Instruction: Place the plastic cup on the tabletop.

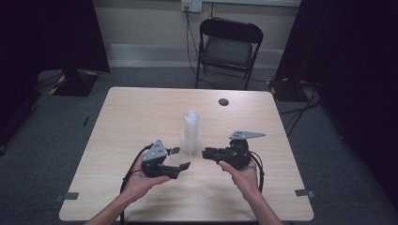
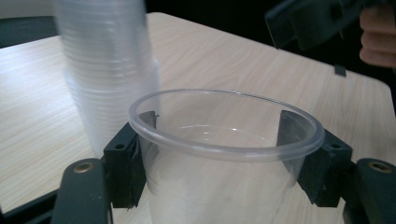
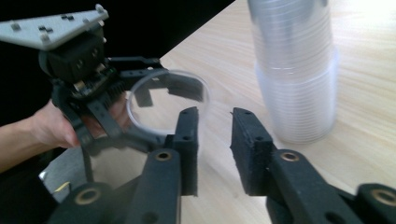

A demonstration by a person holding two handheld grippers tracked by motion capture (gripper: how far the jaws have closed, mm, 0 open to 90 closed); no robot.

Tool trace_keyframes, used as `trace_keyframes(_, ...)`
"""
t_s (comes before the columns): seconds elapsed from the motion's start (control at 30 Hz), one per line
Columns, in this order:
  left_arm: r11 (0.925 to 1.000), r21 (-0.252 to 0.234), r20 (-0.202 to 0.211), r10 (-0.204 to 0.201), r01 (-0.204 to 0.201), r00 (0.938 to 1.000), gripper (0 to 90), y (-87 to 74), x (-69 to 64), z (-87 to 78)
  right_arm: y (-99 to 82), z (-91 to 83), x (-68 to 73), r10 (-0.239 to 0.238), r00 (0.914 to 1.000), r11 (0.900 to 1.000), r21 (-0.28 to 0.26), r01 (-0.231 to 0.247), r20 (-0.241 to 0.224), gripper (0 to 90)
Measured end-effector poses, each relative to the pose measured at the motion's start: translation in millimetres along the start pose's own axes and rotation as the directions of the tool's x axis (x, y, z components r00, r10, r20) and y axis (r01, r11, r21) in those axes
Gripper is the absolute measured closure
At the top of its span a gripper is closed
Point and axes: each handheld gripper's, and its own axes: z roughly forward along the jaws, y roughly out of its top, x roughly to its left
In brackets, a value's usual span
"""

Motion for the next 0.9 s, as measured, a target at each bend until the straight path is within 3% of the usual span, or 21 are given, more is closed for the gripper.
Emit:
trace_keyframes(0.27,0.9978,-0.059,-0.047,-0.032,0.029,0.9984,29.5,9.0,13.6,-15.3,-5.0,-4.9,-0.6,-0.012,0.9984,0.9999,-0.004,0.012,0.056,59.9)
trace_keyframes(0.37,0.9959,-0.077,-0.059,-0.052,0.047,0.9969,29.6,14.0,17.4,-19.8,-7.7,-9.9,-0.2,-0.022,0.9951,0.9996,-0.015,0.023,0.097,54.3)
trace_keyframes(0.63,0.9906,-0.087,-0.107,-0.115,0.106,0.9876,30.0,17.4,29.4,-23.2,-20.8,-27.5,-6.1,-0.043,0.9848,0.9988,-0.014,0.046,0.168,50.8)
trace_keyframes(0.9,0.9900,-0.100,-0.171,-0.116,0.100,0.9783,30.2,28.6,43.2,-22.4,-39.5,-43.1,-15.4,-0.032,0.9742,0.9993,-0.011,0.036,0.223,49.2)
